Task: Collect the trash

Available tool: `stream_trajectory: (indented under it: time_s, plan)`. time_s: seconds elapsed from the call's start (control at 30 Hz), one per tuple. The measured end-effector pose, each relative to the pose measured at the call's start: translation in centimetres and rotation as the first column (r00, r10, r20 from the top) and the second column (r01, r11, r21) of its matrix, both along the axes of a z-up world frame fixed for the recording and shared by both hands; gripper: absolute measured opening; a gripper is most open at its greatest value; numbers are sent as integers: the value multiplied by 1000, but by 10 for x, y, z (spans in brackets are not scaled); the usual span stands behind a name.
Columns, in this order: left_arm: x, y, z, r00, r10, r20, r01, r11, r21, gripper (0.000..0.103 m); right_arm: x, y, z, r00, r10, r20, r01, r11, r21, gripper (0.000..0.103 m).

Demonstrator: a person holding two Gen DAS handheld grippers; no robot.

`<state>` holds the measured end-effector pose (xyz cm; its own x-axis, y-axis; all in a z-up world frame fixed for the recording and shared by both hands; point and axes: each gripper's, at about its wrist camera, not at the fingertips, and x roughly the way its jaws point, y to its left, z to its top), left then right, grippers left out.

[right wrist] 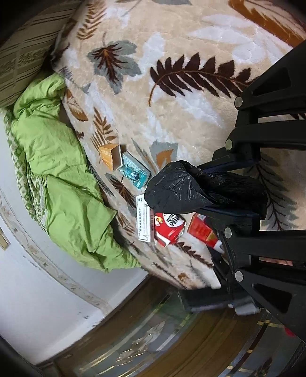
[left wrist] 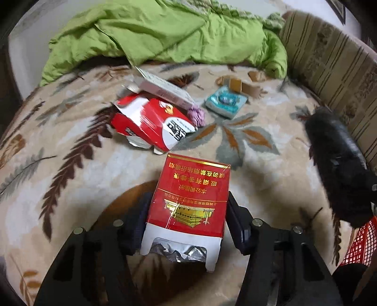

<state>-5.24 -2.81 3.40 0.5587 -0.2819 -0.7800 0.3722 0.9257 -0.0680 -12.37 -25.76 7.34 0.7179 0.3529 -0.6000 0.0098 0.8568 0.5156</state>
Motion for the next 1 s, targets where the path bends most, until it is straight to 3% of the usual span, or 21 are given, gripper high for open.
stream_trajectory:
  time_s: [0.27, 0.37, 0.47, 0.7, 1.0]
  plan:
    - [-49, 25, 25, 989, 145, 39, -144, 989, -29, 59, -10, 26, 13, 998, 5, 55, 5, 985, -174, 29]
    - [-71, 36, 38, 980, 171, 99, -167, 985, -40, 59, -16, 37, 16, 998, 16, 68, -1, 976, -217, 29]
    - [-78, 41, 42, 970, 191, 150, -187, 982, -37, 59, -18, 50, 16, 997, 42, 69, -24, 970, -241, 29]
    - [-65, 44, 30, 968, 211, 135, -209, 978, -28, 59, -16, 55, 13, 996, 62, 57, -46, 966, -253, 29]
    - [-71, 32, 31, 961, 185, 206, -194, 981, 25, 59, -13, 61, 11, 996, 79, 42, -65, 961, -269, 29]
